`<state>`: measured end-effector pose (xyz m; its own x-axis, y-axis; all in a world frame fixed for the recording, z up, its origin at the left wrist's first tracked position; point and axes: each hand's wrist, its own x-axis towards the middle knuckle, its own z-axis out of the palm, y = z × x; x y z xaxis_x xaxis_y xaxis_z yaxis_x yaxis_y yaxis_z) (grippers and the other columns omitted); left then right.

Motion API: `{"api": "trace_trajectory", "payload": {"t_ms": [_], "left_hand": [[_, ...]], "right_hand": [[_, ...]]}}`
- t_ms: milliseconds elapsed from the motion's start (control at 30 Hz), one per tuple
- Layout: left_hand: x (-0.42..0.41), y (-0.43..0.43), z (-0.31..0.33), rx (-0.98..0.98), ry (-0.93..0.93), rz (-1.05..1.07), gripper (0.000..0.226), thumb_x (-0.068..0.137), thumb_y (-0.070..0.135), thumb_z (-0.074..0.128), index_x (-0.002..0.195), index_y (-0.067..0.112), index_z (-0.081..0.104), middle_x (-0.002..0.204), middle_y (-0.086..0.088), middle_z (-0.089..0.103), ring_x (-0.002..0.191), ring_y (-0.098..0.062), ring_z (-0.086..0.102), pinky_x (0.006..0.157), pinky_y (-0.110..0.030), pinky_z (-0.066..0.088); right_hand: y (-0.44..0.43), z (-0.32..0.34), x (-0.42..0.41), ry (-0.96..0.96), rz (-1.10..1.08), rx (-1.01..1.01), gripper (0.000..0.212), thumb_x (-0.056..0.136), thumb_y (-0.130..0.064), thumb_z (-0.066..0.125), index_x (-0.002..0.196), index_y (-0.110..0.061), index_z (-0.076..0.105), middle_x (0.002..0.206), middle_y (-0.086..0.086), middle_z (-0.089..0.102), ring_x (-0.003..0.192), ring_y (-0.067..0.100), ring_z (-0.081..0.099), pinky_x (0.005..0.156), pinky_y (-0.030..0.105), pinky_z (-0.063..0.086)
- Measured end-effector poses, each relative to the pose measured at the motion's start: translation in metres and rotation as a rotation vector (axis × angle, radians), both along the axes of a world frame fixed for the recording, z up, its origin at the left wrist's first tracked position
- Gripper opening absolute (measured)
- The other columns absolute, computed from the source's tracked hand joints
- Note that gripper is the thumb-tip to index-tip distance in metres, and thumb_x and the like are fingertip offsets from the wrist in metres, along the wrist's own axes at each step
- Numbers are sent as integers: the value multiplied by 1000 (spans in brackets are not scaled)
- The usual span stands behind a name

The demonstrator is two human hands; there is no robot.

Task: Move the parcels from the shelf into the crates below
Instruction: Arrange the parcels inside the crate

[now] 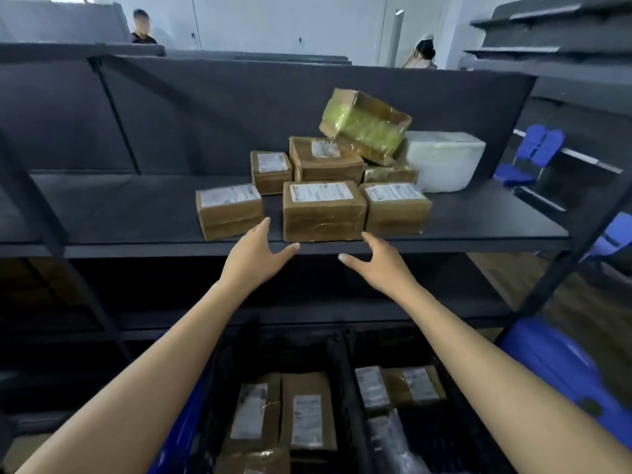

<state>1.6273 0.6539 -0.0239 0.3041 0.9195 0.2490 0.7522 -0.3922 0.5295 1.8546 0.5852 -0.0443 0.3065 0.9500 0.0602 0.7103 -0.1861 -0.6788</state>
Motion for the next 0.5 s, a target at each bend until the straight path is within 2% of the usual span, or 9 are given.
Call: {"api": "trace_trajectory", "payload": {"t_ms": [200, 367, 433, 500], "left_hand": [[45, 44, 4, -97, -110, 123, 94, 81, 61, 58, 150, 11, 19, 154, -8, 32, 139, -25, 35, 106, -38, 37], [63, 82, -1, -218, -163, 189, 97, 79, 61, 60, 150, 7, 21, 150, -11, 39, 136, -28, 39, 104, -37, 39], [69, 94, -4, -275, -218, 192, 92, 78, 63, 60, 146, 8, 32, 144, -10, 47, 129, -27, 46, 102, -36, 42], [74, 100, -9, -315, -306, 179, 77, 78, 62, 60, 135, 11, 48, 130, -5, 59, 114, -22, 56, 93, -33, 47]], "right_hand": [[47, 24, 51, -72, 38, 63, 88, 82, -57, 62, 150, -16, 25, 155, 4, 29, 140, 24, 31, 108, 36, 33], [89, 29, 62, -98, 53, 105, 85, 84, -49, 65, 149, -12, 25, 155, 6, 30, 142, 25, 25, 112, 37, 28], [101, 26, 63, -119, 45, 113, 83, 84, -46, 66, 149, -11, 27, 154, 6, 32, 142, 25, 24, 112, 37, 27], [108, 21, 64, -163, 44, 140, 79, 85, -44, 66, 147, -10, 30, 152, 6, 35, 141, 25, 25, 113, 36, 26]]}}
